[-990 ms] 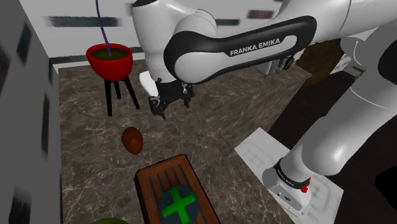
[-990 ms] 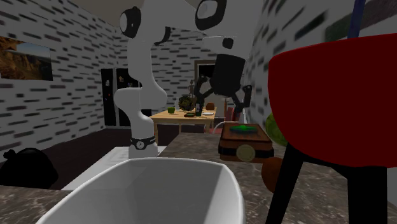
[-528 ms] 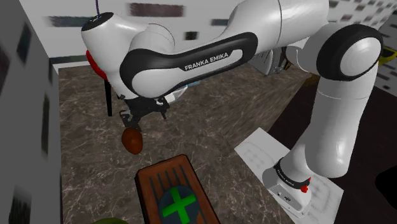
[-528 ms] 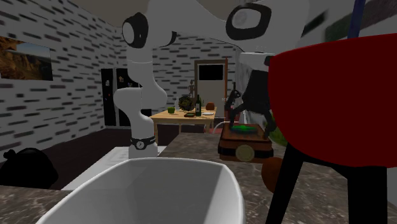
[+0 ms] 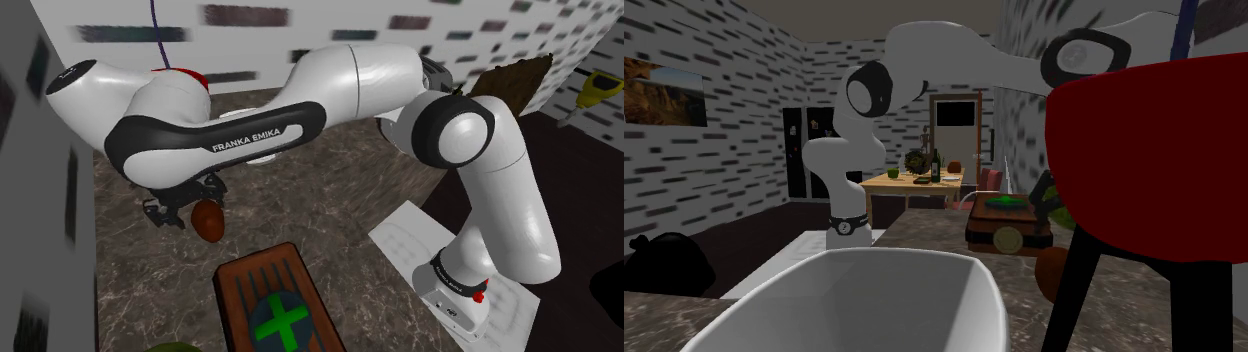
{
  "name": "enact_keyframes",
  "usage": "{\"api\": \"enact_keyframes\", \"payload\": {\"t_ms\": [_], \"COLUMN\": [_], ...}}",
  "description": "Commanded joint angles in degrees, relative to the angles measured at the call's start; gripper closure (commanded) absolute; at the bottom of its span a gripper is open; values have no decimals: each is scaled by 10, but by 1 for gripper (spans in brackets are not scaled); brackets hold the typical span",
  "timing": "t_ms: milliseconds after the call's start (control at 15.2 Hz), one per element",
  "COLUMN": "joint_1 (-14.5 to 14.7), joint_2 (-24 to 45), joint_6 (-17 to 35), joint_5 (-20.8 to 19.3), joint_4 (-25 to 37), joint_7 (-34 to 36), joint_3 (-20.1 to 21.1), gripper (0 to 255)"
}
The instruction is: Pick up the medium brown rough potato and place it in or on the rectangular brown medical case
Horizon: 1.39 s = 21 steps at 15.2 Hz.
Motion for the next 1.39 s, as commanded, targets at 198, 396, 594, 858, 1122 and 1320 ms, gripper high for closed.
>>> {"api": "enact_keyframes", "payload": {"t_ms": [198,396,594,858,1122,1320], "joint_1": [-10,-18,-18,-18,-18,-18], "joint_2": [1,-3,-3,-3,-3,-4], "joint_6": [35,57,57,57,57,57], "joint_5": [-2,-3,-3,-3,-3,-3], "joint_4": [-40,-67,-67,-67,-68,-68], "joint_7": [9,13,13,13,13,13], "joint_3": [-1,-1,-1,-1,-1,-1], "gripper": [0,0,0,0,255,255]}}
